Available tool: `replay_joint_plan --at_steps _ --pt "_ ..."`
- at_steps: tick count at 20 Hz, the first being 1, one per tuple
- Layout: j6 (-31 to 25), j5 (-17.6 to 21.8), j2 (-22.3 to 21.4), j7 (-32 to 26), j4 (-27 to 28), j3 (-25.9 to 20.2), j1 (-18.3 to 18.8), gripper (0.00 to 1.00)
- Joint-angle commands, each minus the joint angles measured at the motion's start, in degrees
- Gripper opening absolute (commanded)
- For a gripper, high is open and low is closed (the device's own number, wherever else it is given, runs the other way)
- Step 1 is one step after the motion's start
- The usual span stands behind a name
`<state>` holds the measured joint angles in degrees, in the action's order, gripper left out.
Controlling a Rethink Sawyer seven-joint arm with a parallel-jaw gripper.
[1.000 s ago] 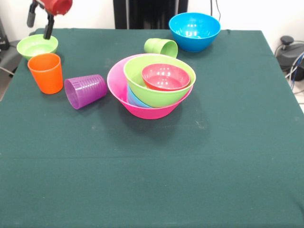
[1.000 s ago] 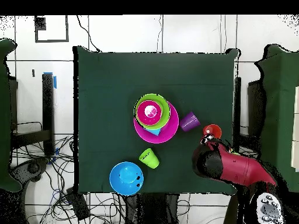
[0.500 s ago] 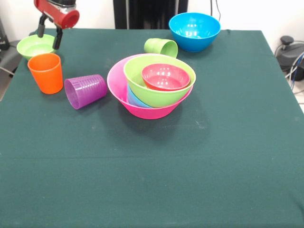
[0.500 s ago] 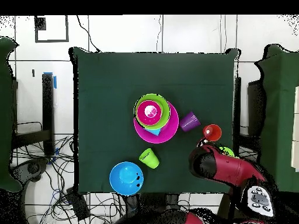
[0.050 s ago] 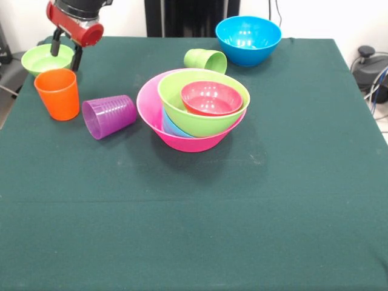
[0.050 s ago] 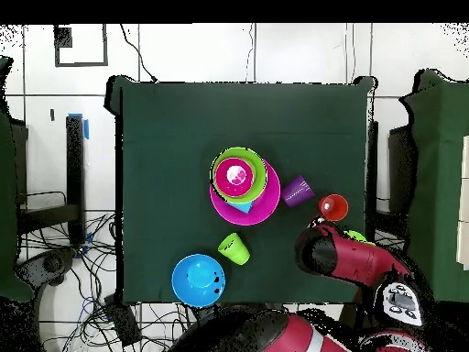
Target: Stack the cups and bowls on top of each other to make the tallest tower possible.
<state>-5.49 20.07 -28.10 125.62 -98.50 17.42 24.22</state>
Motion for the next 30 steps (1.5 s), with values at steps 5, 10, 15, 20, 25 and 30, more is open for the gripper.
replay_joint_plan --at_steps 5,10,15,20,25,30 --pt "1.02 -1.67 2.80 4.37 6.92 -5.19 -0.20 1.00" --pt "0.91 -1.15 3.04 3.70 7.61 -6.22 0.76 1.00" --pt "-0.88 -0.59 1.57 2.32 7.16 -7.65 2.01 1.00" --pt "-3.55 -0.12 -0.76 0.48 6.32 -9.14 3.29 1.00" --pt "-4.47 0.19 -1.43 -0.18 6.11 -9.68 3.66 1.00" --pt "-4.37 0.36 -1.38 -0.08 6.25 -9.70 3.66 1.00"
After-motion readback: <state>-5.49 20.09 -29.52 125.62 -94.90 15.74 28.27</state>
